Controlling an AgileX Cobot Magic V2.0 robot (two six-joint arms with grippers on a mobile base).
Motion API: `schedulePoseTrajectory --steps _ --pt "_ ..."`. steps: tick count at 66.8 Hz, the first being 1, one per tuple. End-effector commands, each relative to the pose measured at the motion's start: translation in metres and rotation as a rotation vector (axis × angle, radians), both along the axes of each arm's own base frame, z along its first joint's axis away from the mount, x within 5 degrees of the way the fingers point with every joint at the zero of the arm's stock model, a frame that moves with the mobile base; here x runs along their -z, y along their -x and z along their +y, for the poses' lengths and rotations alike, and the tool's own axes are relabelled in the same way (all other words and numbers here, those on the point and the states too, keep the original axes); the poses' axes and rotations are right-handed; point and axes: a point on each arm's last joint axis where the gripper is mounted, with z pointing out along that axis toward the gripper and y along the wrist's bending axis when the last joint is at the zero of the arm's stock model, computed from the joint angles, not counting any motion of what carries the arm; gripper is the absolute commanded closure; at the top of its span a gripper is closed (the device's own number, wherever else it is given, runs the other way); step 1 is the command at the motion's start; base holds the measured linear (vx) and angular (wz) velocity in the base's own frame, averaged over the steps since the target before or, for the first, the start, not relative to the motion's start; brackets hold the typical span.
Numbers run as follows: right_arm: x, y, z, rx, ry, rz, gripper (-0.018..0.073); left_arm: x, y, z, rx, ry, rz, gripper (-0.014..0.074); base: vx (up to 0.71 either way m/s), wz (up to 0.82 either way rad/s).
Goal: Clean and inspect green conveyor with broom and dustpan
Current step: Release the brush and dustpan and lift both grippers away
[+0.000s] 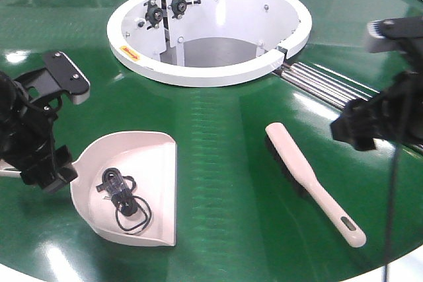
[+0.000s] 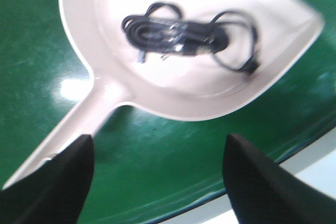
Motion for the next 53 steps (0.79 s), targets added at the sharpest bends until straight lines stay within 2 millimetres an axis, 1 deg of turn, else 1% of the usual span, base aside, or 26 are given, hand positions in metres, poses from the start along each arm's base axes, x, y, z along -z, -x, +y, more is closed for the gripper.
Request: schedulePoseTrajectory --steps 1,4,5,7,11,12,17,24,32,42,45,49,53 --pt "-0.02 0.03 -0.009 -0.004 -0.032 -0.203 -0.0012 -0.024 0.01 -0.002 -0.055 0.091 -0.077 0.0111 0.0 0.0" --pt "-0.02 0.043 -0.013 -0.005 -0.043 -0.258 -0.0012 -0.028 0.014 0.0 -0.094 0.11 -0.087 0.0113 0.0 0.0" --pt "-0.016 0.048 -0.014 -0.006 -0.044 -0.267 -0.0012 -0.03 0.016 0.0 -0.108 0.117 -0.089 0.0114 0.0 0.0" --pt "-0.017 0.057 -0.016 -0.006 -0.054 -0.309 -0.0012 -0.033 0.019 0.001 -0.14 0.134 -0.095 0.0117 0.0 0.0" --pt "-0.012 0.078 -0.021 -0.007 -0.08 -0.393 -0.0012 -0.04 0.028 0.002 -0.209 0.189 -0.112 0.0125 0.0 0.0" --pt "-0.007 0.082 -0.022 -0.007 -0.083 -0.406 -0.0012 -0.042 0.03 0.003 -0.22 0.206 -0.123 0.0129 0.0 0.0" --pt "0.002 0.107 -0.028 -0.005 -0.112 -0.526 -0.0012 -0.047 0.043 0.004 -0.241 0.285 -0.188 0.0144 0.0 0.0" --pt "0.017 0.132 -0.034 -0.012 -0.128 -0.65 -0.0012 -0.048 0.066 0.007 -0.251 0.414 -0.299 0.0167 0.0 0.0" --pt "0.03 0.157 -0.04 -0.011 -0.158 -0.767 -0.0012 -0.041 0.1 0.017 -0.266 0.528 -0.437 0.019 0.0 0.0" --pt "0.038 0.176 -0.045 -0.008 -0.19 -0.896 -0.0012 -0.026 0.145 0.035 -0.274 0.638 -0.669 0.0215 0.0 0.0" --pt "0.042 0.178 -0.045 -0.007 -0.196 -0.918 -0.0012 -0.018 0.16 0.041 -0.274 0.671 -0.742 0.0221 0.0 0.0" --pt "0.05 0.177 -0.045 -0.007 -0.198 -0.931 -0.0012 -0.01 0.173 0.047 -0.276 0.711 -0.818 0.0227 0.0 0.0" --pt "0.053 0.175 -0.045 -0.005 -0.203 -0.946 -0.0012 0.0 0.186 0.052 -0.282 0.765 -0.89 0.0227 0.0 0.0"
